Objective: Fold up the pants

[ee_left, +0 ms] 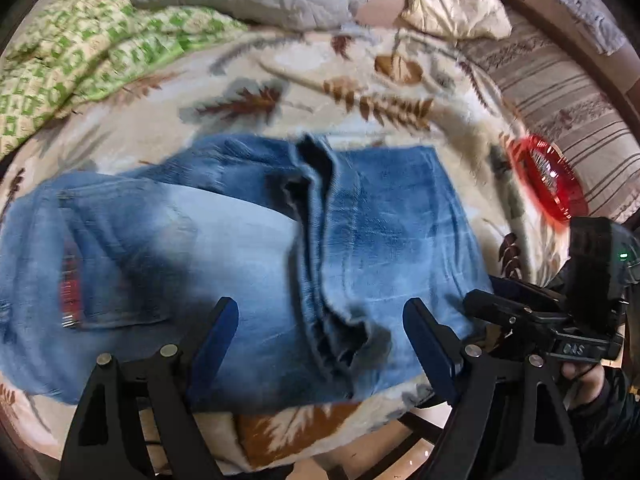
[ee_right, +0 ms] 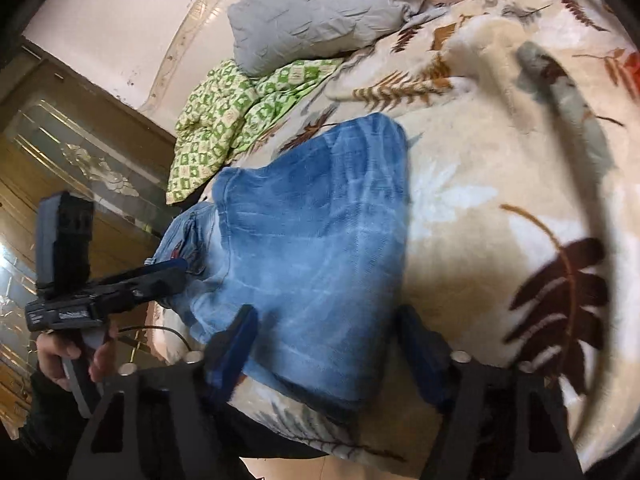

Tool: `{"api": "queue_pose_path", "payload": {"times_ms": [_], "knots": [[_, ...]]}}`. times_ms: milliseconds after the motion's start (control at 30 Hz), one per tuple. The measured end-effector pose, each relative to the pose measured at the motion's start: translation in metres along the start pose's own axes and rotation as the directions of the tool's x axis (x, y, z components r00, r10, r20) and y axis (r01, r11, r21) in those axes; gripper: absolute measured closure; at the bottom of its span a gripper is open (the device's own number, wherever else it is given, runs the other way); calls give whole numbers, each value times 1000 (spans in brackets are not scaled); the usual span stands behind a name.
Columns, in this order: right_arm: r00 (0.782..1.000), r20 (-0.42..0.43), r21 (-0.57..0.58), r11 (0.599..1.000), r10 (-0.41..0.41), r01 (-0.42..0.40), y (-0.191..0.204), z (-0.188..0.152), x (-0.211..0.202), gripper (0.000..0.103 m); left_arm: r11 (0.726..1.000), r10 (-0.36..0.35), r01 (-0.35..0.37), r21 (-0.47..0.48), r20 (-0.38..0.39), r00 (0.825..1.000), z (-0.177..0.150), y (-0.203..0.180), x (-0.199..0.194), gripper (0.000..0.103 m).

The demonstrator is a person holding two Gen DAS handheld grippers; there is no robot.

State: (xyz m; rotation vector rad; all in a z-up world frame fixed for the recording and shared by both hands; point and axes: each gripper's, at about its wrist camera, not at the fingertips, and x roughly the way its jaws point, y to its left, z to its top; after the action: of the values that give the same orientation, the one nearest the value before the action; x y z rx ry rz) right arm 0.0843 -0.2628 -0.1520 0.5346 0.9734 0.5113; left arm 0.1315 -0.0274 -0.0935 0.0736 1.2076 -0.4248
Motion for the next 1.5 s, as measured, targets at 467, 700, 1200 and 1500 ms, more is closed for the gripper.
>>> {"api": "queue_pose_path", "payload": {"times_ms": [467, 700, 1200, 1500], "knots": [[988, 122, -188, 975, -95, 117, 19, 8, -35, 94, 989, -90, 83, 121, 54, 994, 23, -71, 48, 81], [959, 154, -150, 954, -237, 260, -3, 12, -46, 95, 991, -57, 51, 126, 45, 997, 32, -77, 65, 80], [884, 268, -199, 875, -384, 441, 33, 26, -72, 13, 976, 193, -212, 51, 249, 949, 30, -4, -35, 15], [903, 292, -354, 842, -315, 408, 116, 50, -35, 13, 888, 455, -457, -57, 257, 853, 0, 91, -142, 15]]}}
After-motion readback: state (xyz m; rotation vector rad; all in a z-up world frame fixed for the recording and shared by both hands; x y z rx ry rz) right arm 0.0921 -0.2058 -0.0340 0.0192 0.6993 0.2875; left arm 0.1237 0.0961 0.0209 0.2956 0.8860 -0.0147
